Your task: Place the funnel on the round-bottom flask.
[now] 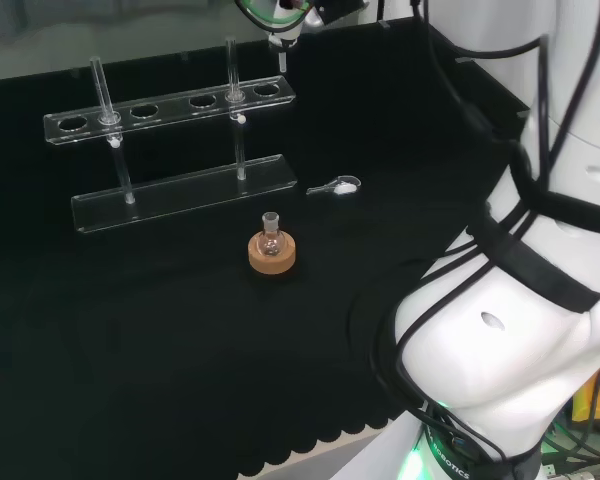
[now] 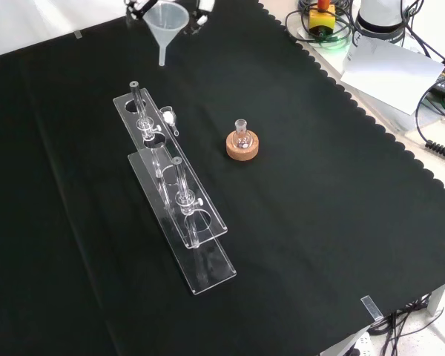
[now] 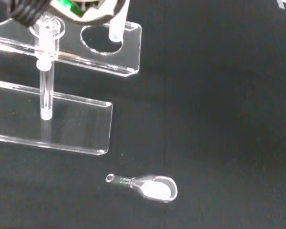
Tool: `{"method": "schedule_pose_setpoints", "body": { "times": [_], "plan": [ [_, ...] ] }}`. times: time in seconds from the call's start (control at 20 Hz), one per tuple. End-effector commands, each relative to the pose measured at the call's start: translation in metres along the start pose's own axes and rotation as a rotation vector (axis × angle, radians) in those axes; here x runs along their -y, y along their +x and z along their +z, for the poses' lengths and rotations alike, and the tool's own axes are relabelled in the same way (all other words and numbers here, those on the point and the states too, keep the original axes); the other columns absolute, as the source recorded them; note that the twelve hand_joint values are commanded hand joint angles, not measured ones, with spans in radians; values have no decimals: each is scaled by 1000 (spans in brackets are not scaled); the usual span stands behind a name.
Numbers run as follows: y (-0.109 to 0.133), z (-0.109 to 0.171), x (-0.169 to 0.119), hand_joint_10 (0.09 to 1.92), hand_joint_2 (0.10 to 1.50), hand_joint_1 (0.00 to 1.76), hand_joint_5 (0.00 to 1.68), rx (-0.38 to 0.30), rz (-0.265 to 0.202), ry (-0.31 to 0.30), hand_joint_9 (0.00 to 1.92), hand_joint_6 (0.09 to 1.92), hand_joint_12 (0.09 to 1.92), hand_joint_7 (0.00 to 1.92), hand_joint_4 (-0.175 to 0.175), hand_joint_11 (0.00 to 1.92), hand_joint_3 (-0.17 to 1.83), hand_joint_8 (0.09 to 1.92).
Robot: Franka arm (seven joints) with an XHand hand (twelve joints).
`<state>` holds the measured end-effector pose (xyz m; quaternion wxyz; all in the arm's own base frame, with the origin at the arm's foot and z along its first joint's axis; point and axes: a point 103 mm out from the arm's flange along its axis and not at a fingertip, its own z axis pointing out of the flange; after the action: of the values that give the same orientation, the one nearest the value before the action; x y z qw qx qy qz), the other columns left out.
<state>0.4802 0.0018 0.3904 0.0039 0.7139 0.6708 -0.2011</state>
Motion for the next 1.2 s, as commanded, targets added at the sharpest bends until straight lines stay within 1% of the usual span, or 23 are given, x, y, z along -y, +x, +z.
{"method": "schedule_pose_setpoints", "body": {
  "times": [0.05,0.15,0.2,0.3,0.4,0.45,0.55,0.7,0.85,0.95,1.2],
  "plan": [
    [7,9,45,438,817,915,605,-66,25,-21,900,813,1310,448,-15,561,734,641],
    [11,12,55,438,818,913,604,-65,27,-22,901,814,1310,448,-15,561,736,639],
    [0,15,56,438,818,911,604,-87,22,-4,901,815,1310,448,-15,561,736,639],
    [-3,18,59,438,818,909,604,-91,20,-4,901,816,1310,449,-15,562,737,638],
    [6,26,72,439,818,909,605,-78,24,-35,903,818,1310,450,-15,562,737,637],
    [13,31,80,439,818,909,605,-71,27,-36,904,818,1310,450,-15,562,737,637],
    [30,41,89,440,818,908,605,-64,25,-14,906,819,1310,453,-15,563,737,638],
    [48,53,88,441,818,907,605,-65,6,26,908,820,1310,456,-15,564,738,639],
    [59,63,84,441,818,906,606,-74,-9,37,911,822,1310,458,-15,565,738,639],
    [63,73,81,441,818,906,606,-82,-11,43,912,823,1309,458,-15,565,738,639],
    [68,101,74,442,817,908,607,-96,-17,83,916,824,1309,460,-16,568,738,640]
  ]
}}
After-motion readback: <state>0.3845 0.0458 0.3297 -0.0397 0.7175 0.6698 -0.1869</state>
